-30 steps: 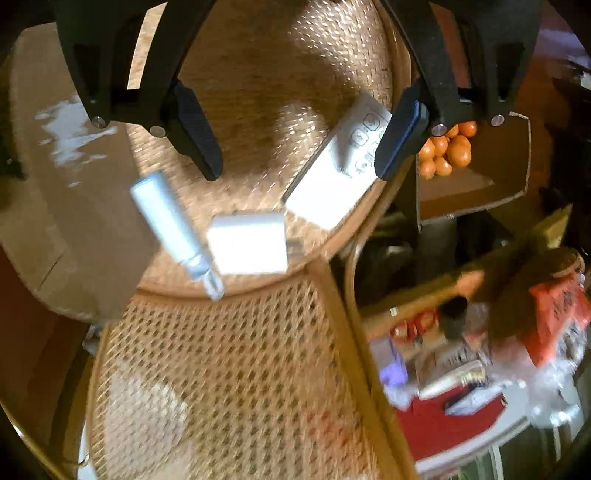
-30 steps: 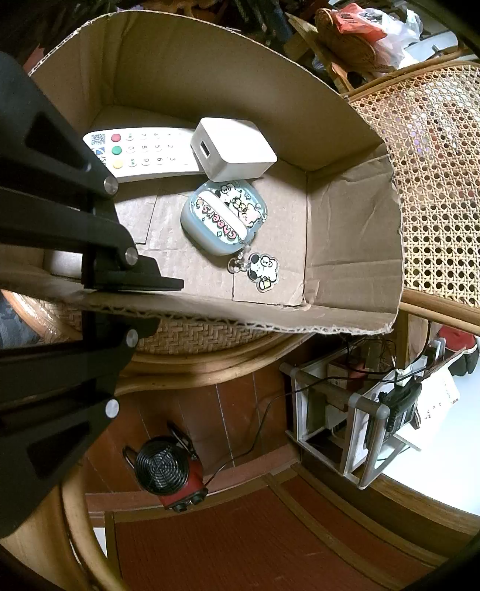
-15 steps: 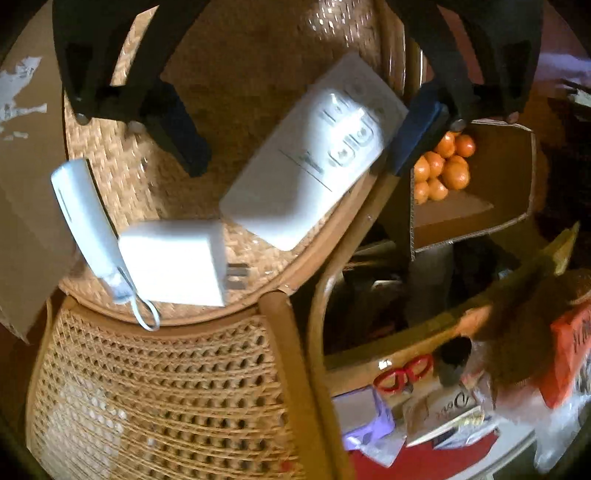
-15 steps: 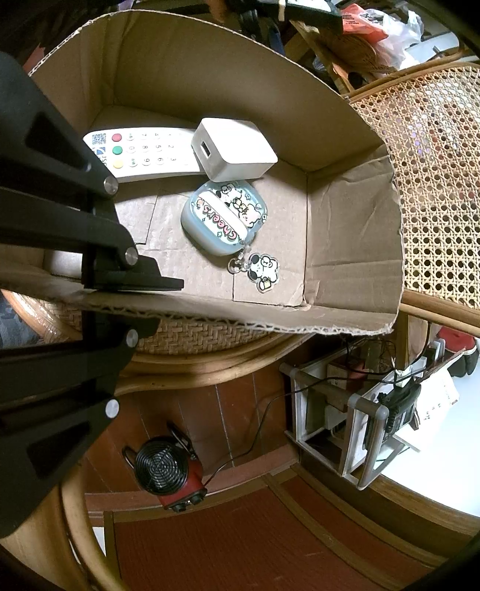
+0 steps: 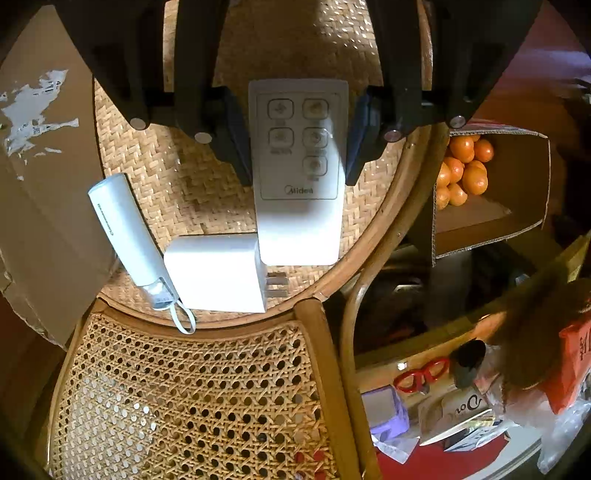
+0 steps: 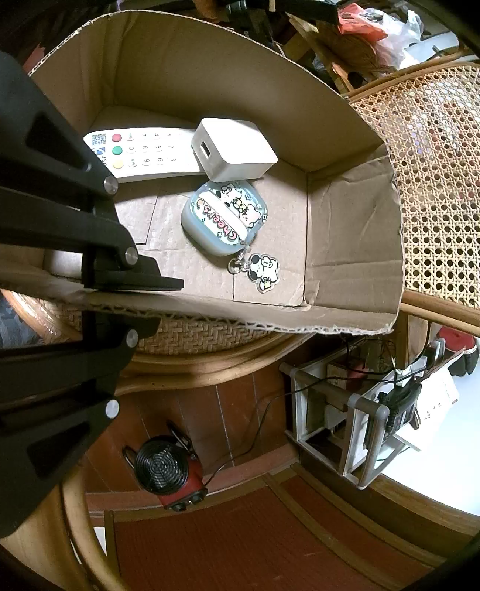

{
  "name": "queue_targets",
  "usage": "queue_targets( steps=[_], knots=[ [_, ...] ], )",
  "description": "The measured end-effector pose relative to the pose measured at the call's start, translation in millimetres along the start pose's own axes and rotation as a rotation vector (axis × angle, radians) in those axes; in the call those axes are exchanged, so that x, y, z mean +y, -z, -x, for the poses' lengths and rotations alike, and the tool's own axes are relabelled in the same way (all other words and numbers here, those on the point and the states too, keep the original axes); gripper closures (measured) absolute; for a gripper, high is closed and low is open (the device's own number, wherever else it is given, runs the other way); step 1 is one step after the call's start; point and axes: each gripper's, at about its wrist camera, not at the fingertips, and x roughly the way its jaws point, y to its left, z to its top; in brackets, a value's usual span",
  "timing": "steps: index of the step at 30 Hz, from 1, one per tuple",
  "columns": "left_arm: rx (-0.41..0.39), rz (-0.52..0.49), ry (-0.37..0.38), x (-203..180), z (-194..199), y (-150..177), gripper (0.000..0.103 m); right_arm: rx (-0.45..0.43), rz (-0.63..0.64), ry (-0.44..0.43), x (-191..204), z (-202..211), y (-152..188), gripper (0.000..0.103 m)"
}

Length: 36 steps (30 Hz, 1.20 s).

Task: Organize rigid objects
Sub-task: 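Grasp the white Midea remote with the left tool and lift it, then carry the white Midea remote into the box and open the left tool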

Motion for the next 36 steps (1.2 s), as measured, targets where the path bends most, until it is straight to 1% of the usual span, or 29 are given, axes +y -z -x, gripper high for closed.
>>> queue_targets(
  steps=[5,10,13,16,17,18,23,27,30,36],
  knots=[
    [-0.026,0.013,-0.001,-6,12,5,0.057,0.001,-0.001,-0.001,2,0,0,0.096],
    [-0.067,0.007,0.002,-6,36,-2,0.057,0.001,0.000,0.001,1,0,0,0.096],
    [-0.100,-0.017,0.003,-11,54,-10,0.057,0.001,-0.003,-0.002,1,0,0,0.096],
    [-0.139,-0.027,0.020,-23,74,-15,0.057,0.001,-0.003,-0.002,3,1,1,0.096],
    [-0.169,-0.027,0.028,-28,83,-16,0.057,0.001,-0.005,-0.002,3,1,1,0.096],
    [-0.184,-0.034,0.033,-32,89,-16,0.057,0.001,-0.005,-0.002,2,0,1,0.096],
    [-0.214,-0.066,0.083,-70,113,-17,0.057,0.001,-0.005,-0.002,3,0,1,0.096],
    [-0.245,-0.105,0.119,-112,126,-14,0.057,0.003,-0.003,-0.003,3,0,2,0.096],
    [-0.248,-0.123,0.151,-138,130,-13,0.057,0.003,-0.007,-0.005,2,-1,3,0.096],
    [-0.231,-0.166,0.177,-185,128,-9,0.057,0.009,-0.009,-0.011,3,-2,6,0.096]
  ],
)
